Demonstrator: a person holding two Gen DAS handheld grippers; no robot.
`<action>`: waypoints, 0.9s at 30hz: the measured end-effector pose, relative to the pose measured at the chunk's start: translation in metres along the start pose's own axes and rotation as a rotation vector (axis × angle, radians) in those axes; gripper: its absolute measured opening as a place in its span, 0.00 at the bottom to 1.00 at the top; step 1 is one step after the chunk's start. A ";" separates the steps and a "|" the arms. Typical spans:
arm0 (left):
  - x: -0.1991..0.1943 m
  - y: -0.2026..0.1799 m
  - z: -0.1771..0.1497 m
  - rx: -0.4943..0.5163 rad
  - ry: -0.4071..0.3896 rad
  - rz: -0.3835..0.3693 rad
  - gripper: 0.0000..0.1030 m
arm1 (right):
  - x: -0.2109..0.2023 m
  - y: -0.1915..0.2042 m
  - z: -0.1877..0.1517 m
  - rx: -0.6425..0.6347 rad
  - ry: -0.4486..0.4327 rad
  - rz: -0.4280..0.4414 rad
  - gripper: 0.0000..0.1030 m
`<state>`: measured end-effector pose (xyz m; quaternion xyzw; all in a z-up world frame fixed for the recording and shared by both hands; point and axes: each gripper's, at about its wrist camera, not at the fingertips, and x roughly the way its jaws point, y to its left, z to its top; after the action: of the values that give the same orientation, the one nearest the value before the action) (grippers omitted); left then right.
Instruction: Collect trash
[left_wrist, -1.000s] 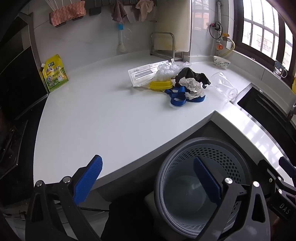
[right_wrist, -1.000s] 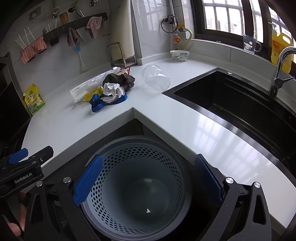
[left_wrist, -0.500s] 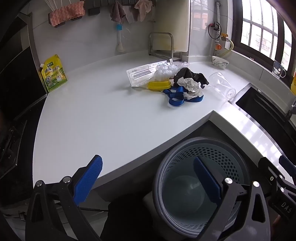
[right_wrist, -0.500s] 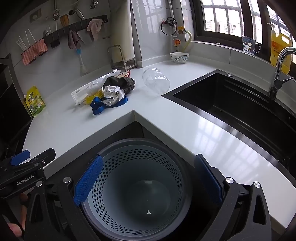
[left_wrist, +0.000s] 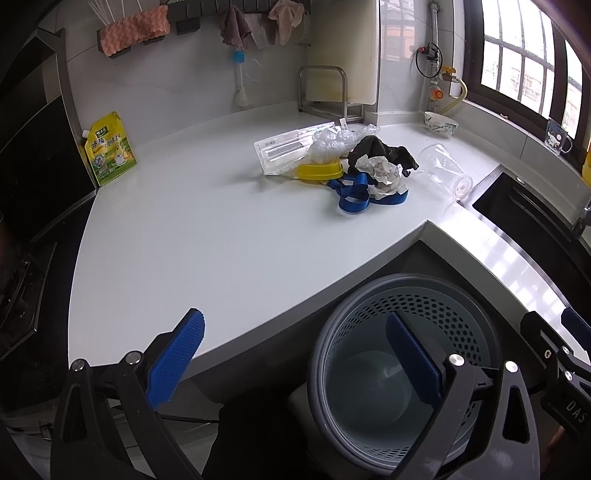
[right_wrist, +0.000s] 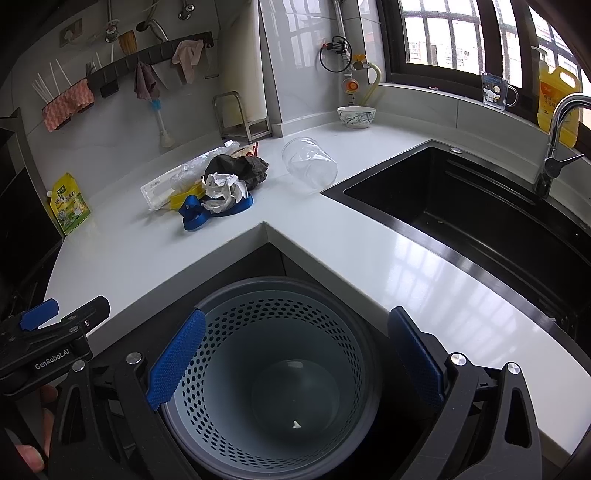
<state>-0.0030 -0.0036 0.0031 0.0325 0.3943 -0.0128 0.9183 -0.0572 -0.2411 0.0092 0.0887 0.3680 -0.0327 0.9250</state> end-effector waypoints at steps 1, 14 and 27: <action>0.000 0.000 0.000 0.001 0.000 0.000 0.94 | 0.000 0.000 0.000 0.001 0.000 0.000 0.92; 0.001 0.002 0.003 0.003 0.000 -0.001 0.94 | 0.000 0.001 0.000 -0.001 -0.002 -0.001 0.92; 0.002 0.002 0.002 0.001 -0.002 0.000 0.94 | -0.002 -0.001 0.000 0.002 -0.006 0.001 0.92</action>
<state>-0.0003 -0.0014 0.0034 0.0331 0.3932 -0.0129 0.9188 -0.0593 -0.2422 0.0106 0.0897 0.3650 -0.0327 0.9261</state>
